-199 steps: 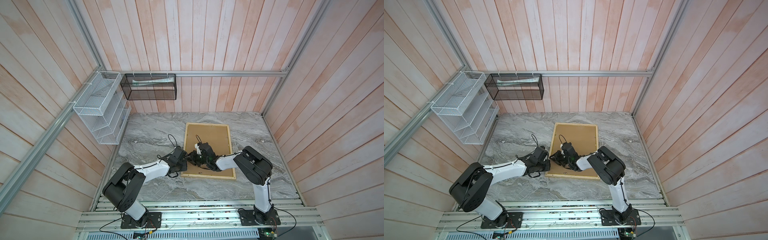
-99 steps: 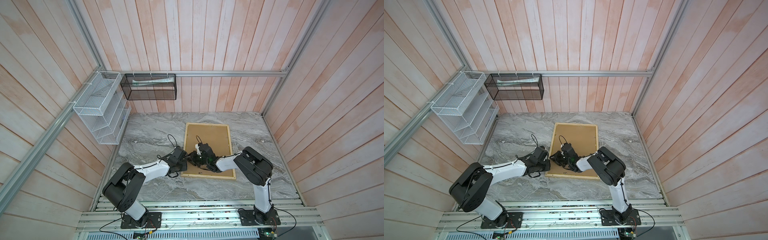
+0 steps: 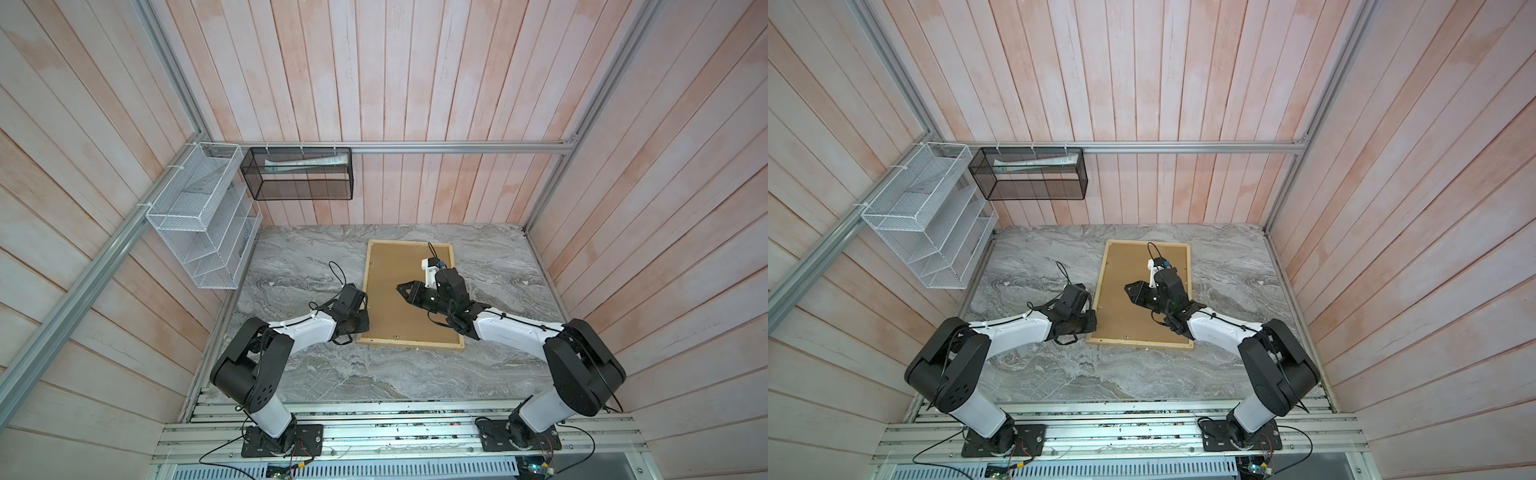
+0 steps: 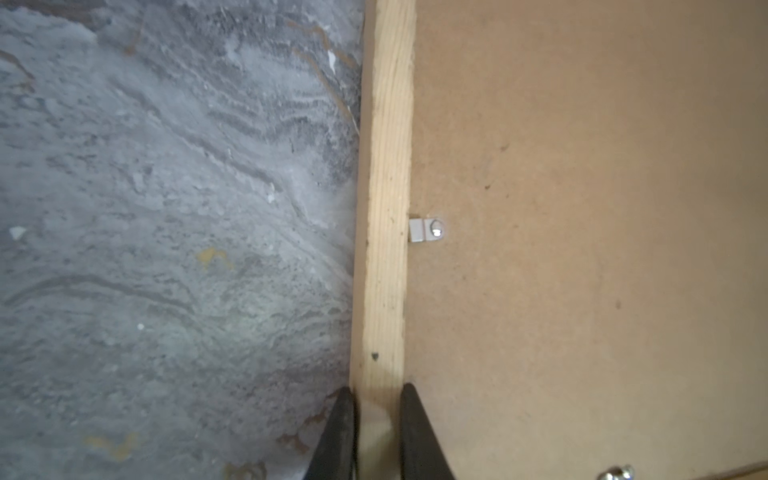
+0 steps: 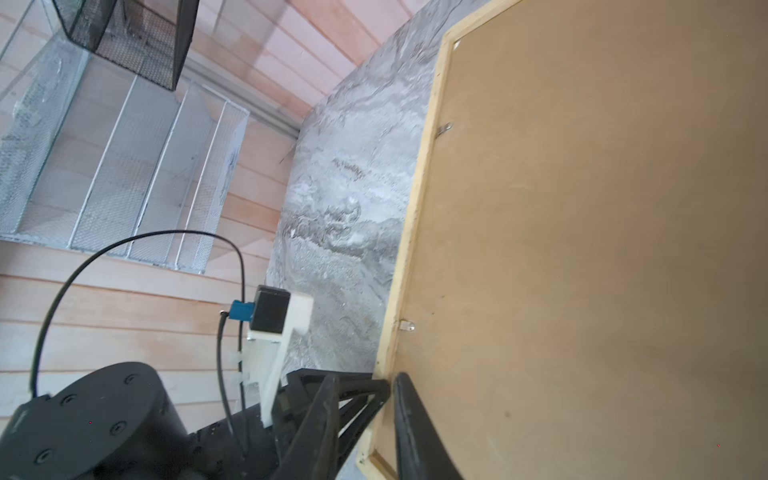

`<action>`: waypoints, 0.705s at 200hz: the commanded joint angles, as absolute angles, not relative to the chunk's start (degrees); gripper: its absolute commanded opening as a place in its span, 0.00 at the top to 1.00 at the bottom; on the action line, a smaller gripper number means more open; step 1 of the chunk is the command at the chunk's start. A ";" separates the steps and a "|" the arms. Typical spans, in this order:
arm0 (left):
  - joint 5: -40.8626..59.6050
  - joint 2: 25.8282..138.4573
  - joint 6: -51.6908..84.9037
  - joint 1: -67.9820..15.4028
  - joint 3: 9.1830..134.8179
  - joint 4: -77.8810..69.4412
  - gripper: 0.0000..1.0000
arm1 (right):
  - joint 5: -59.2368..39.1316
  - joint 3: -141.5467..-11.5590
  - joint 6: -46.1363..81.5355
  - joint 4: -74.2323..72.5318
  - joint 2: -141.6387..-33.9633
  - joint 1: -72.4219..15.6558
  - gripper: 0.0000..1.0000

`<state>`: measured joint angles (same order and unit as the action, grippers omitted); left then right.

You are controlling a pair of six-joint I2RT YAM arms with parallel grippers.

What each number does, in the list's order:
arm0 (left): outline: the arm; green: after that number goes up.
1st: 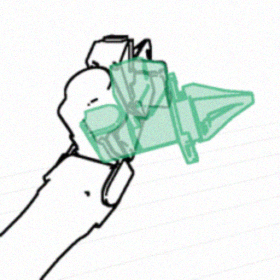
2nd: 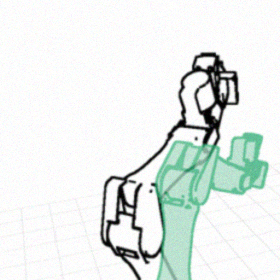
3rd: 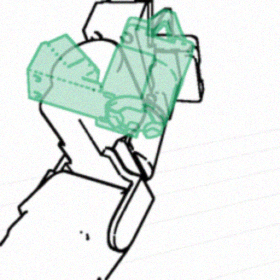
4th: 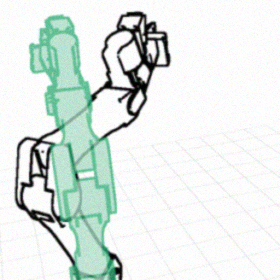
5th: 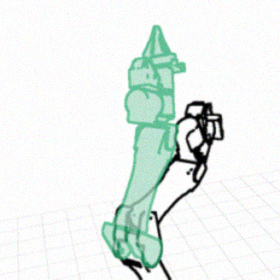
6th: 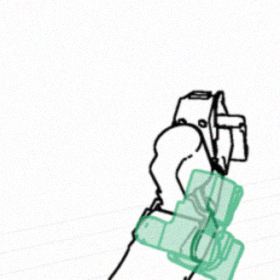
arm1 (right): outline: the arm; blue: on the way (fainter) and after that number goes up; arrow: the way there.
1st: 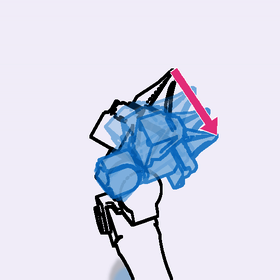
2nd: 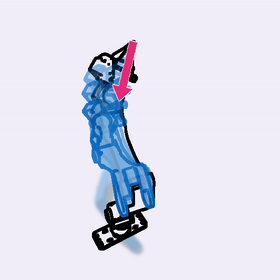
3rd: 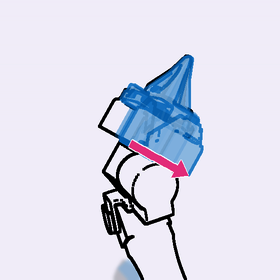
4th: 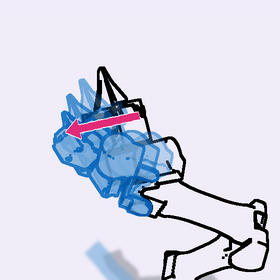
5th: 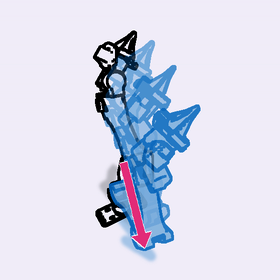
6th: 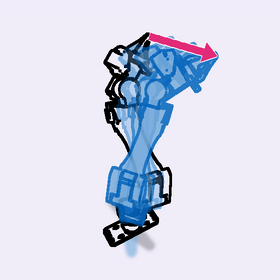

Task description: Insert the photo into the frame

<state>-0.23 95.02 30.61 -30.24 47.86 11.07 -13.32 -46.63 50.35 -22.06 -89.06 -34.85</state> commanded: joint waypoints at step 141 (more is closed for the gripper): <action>-1.67 86.84 31.09 -29.35 46.93 14.06 0.56 | 5.38 -49.17 29.52 8.57 -83.17 -19.51 0.68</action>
